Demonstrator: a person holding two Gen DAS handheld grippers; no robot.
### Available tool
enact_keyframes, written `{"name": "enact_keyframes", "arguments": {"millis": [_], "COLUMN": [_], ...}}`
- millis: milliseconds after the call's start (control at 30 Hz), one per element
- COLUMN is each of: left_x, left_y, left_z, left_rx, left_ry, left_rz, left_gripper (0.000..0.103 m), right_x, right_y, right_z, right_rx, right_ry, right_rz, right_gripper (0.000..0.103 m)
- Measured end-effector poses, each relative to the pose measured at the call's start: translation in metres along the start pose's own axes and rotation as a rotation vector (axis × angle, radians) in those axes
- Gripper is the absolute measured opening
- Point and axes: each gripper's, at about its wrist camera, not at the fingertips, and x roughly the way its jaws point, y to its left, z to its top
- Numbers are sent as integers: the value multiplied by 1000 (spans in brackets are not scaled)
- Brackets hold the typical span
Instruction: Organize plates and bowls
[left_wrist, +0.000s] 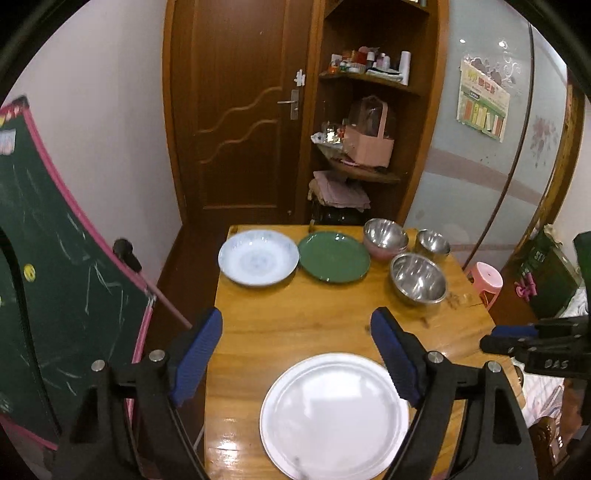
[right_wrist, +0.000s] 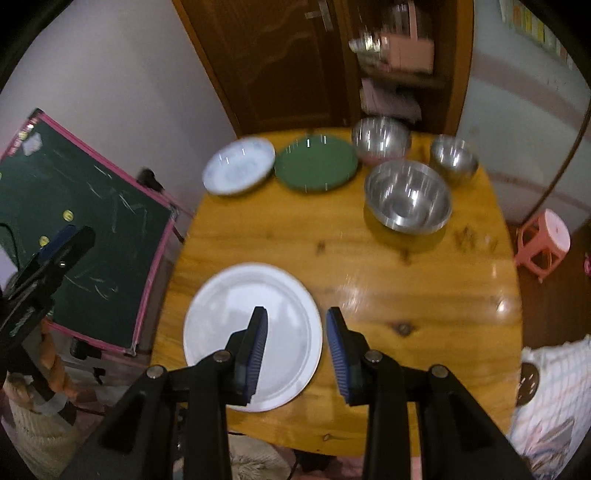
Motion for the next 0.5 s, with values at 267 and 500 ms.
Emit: {"name": "enact_keyframes", "arguments": {"millis": [267,500], "left_x": [-18,-21], "left_y": [-16,3], "left_z": [54,98], "left_rx": [-30,-85], "left_ry": [0,-40], "left_rz": [7,53], "left_gripper": [91,91], "right_x": [-62,-95], "right_y": [-17,-29], "right_z": [39,89], "right_rx": [-45,-60], "right_ry": [-140,-248], "right_rz": [8,-22], "right_gripper": [33,36]}}
